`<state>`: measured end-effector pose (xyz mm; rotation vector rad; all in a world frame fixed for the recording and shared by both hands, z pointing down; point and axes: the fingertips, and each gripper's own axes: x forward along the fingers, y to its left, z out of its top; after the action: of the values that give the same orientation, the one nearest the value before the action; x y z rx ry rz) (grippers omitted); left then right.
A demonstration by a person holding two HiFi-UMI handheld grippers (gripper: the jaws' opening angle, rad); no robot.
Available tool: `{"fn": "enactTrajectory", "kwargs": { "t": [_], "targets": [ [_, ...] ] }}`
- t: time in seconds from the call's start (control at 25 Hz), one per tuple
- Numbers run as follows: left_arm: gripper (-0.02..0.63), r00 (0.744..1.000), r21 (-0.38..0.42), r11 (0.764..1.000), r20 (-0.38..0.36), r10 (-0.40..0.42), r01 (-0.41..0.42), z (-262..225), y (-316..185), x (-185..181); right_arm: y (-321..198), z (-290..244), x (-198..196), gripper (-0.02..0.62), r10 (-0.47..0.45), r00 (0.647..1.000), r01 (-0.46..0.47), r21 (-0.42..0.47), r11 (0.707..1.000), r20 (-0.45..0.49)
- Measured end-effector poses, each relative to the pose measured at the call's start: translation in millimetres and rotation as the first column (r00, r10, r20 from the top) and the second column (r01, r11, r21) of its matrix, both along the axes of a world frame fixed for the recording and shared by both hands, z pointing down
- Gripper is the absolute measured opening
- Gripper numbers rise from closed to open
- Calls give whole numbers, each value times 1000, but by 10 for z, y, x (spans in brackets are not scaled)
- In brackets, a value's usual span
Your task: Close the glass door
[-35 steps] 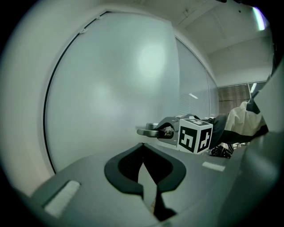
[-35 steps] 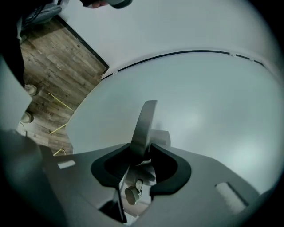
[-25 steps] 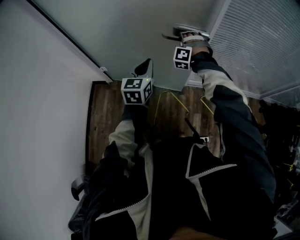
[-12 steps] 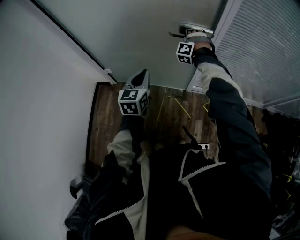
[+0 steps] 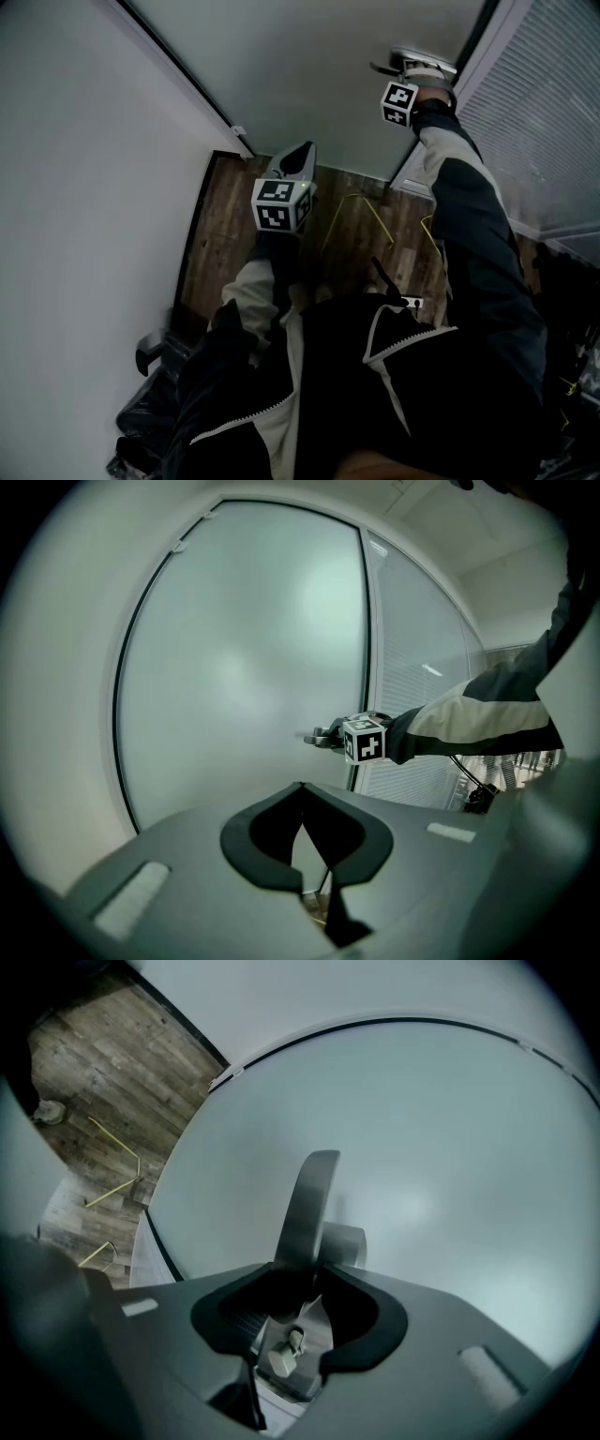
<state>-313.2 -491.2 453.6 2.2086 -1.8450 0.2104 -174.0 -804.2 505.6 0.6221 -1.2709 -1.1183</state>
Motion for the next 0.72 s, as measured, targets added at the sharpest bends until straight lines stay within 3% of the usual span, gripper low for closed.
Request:
{"fn": "enactTrajectory", "kwargs": {
  "t": [0.24, 0.32, 0.4, 0.44, 0.48, 0.52, 0.56, 0.64, 0.68, 0.72],
  "targets": [
    [5, 1000, -4, 1000, 8, 10, -10, -10, 62, 19, 95, -30, -8, 164, 21, 994, -16, -45, 999, 107],
    [5, 1000, 1, 1000, 2, 12, -12, -17, 64, 14, 201, -130, -3, 167, 42, 977, -29, -66, 997, 211],
    [5, 1000, 9, 1000, -21, 17, -17, -14, 65, 56, 433, -298, 100, 145, 79, 920, -48, -91, 995, 383],
    [3, 999, 17, 1000, -38, 16, -16, -12, 58, 58, 599, -395, 146, 91, 104, 861, -55, -113, 992, 499],
    [5, 998, 28, 1000, -62, 13, -11, -19, 41, 46, 790, -492, 176, 53, 137, 771, -54, -150, 987, 622],
    [4, 996, 42, 999, -90, 10, -6, -39, 15, 35, 1002, -574, 199, 6, 183, 653, -41, -207, 978, 735],
    [5, 993, 55, 998, -115, 11, -5, -67, -9, 40, 1235, -630, 222, 5, 240, 515, -10, -274, 962, 823],
    [5, 992, 77, 997, -120, 29, -20, -125, -38, 113, 1724, -679, 287, 5, 348, 245, 92, -379, 921, 905],
    [5, 994, 88, 996, -104, 40, -31, -159, -53, 164, 1945, -694, 330, 3, 388, 142, 141, -406, 903, 911],
    [5, 995, 100, 994, -89, 50, -41, -198, -72, 210, 2137, -704, 374, 3, 416, 69, 178, -422, 889, 907]
  ]
}}
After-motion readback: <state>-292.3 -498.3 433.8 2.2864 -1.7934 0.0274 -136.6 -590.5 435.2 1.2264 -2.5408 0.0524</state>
